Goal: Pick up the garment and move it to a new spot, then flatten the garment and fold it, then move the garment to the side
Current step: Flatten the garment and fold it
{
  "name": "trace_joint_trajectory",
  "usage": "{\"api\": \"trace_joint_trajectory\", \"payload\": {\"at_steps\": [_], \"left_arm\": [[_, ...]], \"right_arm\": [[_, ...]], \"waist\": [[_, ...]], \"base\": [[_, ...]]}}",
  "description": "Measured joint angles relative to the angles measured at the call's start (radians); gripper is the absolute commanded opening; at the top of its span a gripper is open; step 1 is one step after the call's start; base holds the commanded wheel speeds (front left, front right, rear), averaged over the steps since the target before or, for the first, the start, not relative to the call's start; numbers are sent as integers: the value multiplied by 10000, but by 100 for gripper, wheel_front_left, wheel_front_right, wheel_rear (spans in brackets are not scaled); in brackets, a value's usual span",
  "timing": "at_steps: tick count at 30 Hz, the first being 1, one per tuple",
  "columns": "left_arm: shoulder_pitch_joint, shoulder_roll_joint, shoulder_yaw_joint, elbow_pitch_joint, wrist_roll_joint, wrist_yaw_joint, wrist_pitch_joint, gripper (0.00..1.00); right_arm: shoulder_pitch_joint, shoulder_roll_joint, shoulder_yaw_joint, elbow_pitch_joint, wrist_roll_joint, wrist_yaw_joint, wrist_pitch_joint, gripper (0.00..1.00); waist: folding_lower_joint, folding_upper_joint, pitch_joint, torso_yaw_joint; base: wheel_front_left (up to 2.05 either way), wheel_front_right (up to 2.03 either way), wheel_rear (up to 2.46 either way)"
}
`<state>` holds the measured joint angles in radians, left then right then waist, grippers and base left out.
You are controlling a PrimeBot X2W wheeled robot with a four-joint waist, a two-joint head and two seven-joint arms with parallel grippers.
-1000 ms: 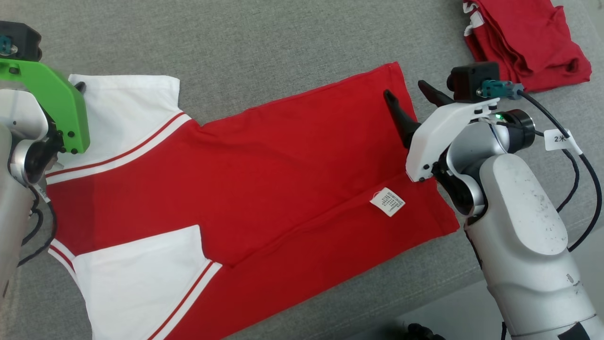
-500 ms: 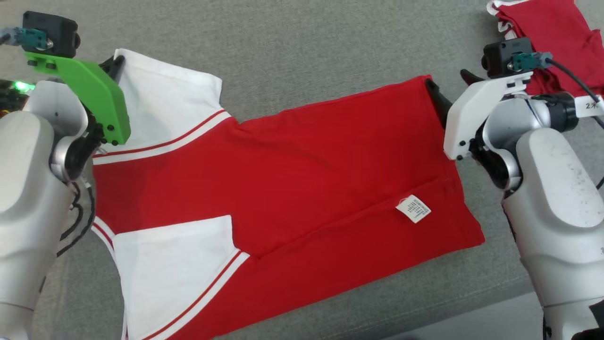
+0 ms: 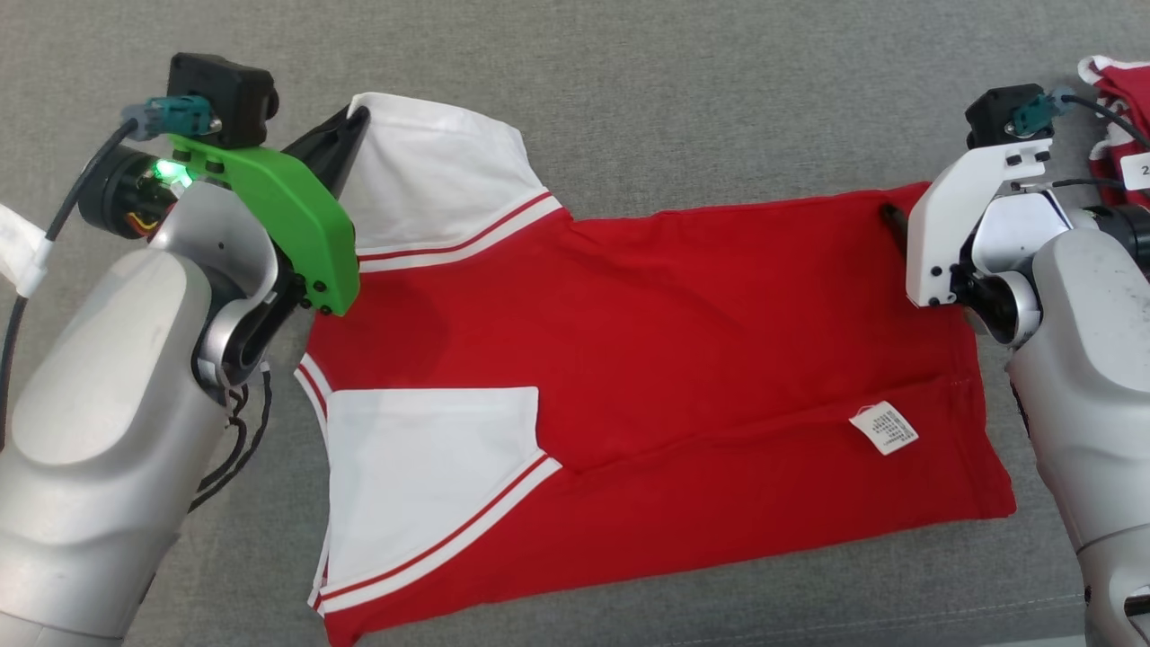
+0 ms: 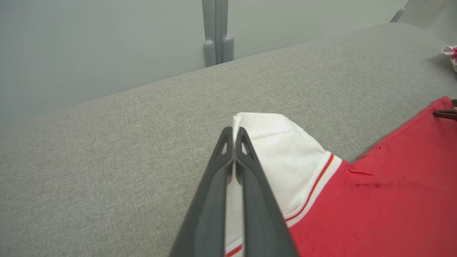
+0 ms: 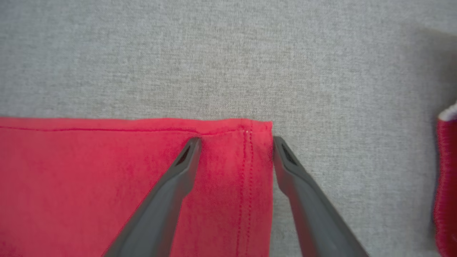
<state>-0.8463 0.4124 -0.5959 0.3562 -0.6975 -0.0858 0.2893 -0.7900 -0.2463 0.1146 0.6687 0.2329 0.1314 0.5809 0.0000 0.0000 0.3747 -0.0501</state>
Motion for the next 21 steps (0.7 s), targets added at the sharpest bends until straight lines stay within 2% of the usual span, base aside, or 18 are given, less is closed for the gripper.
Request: {"api": "trace_joint_trajectory", "payload": {"at_steps": [1,3,6,7,8,13,21], "left_arm": [[73,-6,-17,-157,-2,44,2,0],[200,-12,-58,-412,-2,138,6,0],[375,17,-54,-692,-33,244,46,0],[412,36,-54,-731,-48,253,77,0],[459,59,-48,-773,-56,309,77,0],[774,178,-33,-909,-63,479,-15,0],[1822,451,46,-1639,-368,685,-240,0]], "right_arm": [[-46,-25,-2,132,0,0,-8,97],[-163,-52,-42,408,-2,-2,-105,58],[-352,-15,-140,865,-90,4,-297,24],[-396,2,-180,959,-136,4,-414,3],[-430,23,-219,1087,-196,4,-527,0],[-464,100,-293,1438,-408,4,-1522,0],[312,19,387,947,25,2,-2679,0]], "waist": [[0,0,-3,93],[0,0,-8,233],[0,0,-19,378],[0,-1,-29,390],[0,0,-51,393],[0,0,-314,318],[0,0,-1040,173]], "base": [[0,0,0],[0,0,0],[0,0,0],[0,0,0],[0,0,0],[0,0,0],[0,0,0]]}}
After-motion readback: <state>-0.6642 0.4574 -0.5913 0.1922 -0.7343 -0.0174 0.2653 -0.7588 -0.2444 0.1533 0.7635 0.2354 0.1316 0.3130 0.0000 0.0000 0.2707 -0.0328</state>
